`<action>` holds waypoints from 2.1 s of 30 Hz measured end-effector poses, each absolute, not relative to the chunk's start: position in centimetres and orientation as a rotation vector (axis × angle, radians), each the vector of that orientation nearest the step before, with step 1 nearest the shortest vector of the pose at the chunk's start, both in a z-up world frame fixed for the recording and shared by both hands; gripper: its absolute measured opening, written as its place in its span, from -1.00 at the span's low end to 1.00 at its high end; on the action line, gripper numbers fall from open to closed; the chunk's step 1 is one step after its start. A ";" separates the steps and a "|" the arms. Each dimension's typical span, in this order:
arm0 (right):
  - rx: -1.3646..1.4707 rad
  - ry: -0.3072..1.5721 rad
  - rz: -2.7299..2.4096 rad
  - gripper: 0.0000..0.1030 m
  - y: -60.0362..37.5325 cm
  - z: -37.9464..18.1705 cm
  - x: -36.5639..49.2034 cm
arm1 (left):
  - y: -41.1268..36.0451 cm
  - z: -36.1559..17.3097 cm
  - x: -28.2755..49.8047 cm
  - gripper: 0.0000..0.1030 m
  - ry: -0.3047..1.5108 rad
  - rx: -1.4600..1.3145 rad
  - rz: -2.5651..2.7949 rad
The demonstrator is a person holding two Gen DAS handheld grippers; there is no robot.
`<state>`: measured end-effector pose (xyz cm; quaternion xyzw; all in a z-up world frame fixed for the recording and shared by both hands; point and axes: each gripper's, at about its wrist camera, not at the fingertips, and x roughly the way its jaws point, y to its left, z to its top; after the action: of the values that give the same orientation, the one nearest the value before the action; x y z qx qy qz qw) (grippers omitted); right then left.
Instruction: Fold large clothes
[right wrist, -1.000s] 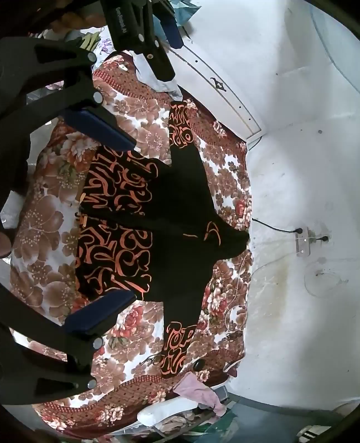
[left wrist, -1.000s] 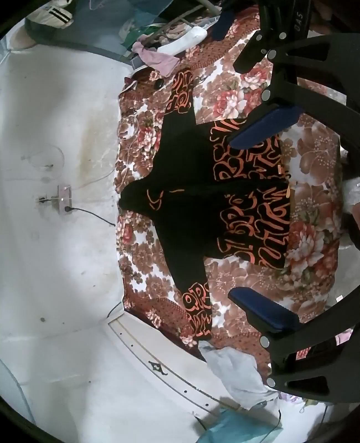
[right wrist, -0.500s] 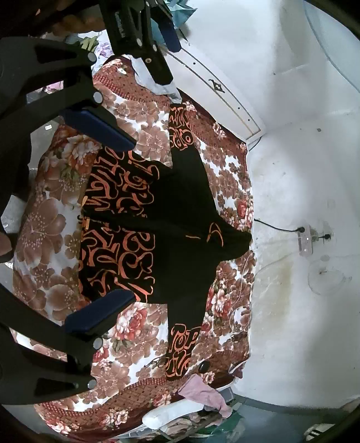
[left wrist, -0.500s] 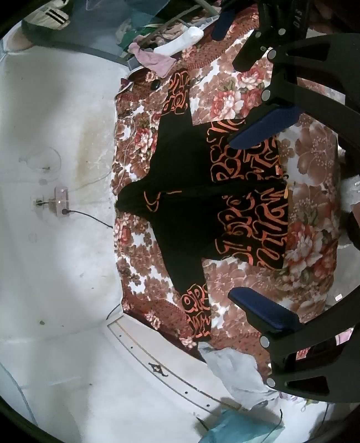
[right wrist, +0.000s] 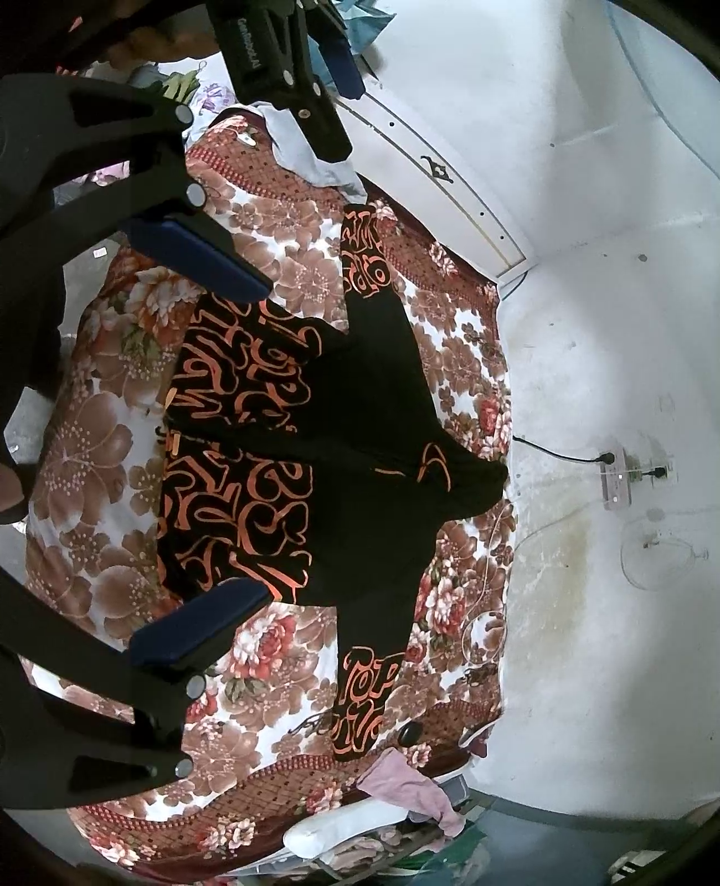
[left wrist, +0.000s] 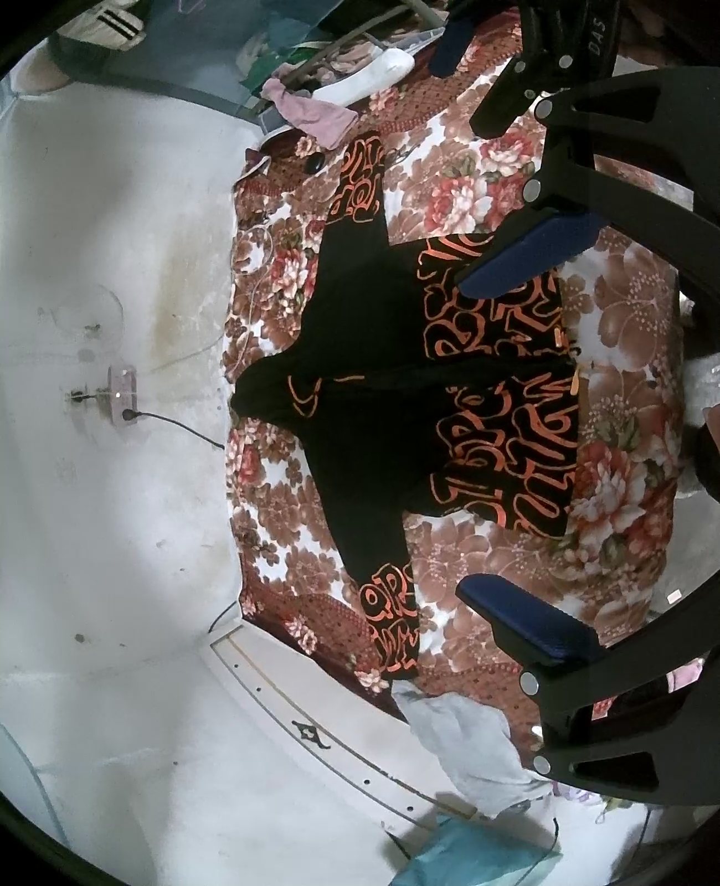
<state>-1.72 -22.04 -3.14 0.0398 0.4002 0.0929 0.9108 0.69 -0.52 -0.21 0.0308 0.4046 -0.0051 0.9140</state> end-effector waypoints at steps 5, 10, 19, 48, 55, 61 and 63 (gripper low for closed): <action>0.081 0.824 0.195 0.91 -22.1 -3.1 -1.5 | -0.4 -0.4 1.2 0.90 0.827 0.069 -0.005; 0.080 0.826 0.207 0.91 -22.4 -3.4 -0.7 | -0.9 -0.6 1.7 0.90 0.823 0.089 0.016; 0.057 0.830 0.238 0.91 -22.6 -3.6 1.4 | -1.9 -1.0 3.0 0.90 0.855 0.066 0.048; -0.071 0.946 0.165 0.91 1.2 -12.3 20.2 | 30.0 -14.9 23.7 0.90 1.017 0.002 0.149; -0.200 0.956 0.224 0.91 8.4 -19.3 26.1 | 40.4 -24.3 28.1 0.90 1.069 -0.256 0.193; -0.349 0.927 0.273 0.91 14.8 -26.8 30.7 | 46.5 -31.7 30.0 0.89 1.000 -0.399 0.233; -0.408 0.914 0.278 0.91 16.7 -29.2 32.1 | 48.2 -33.7 30.6 0.89 0.977 -0.422 0.237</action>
<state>32.11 16.68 -29.19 -0.1947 0.4369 0.1328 0.8681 30.56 48.24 -33.74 -0.2006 0.4648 0.1128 0.8550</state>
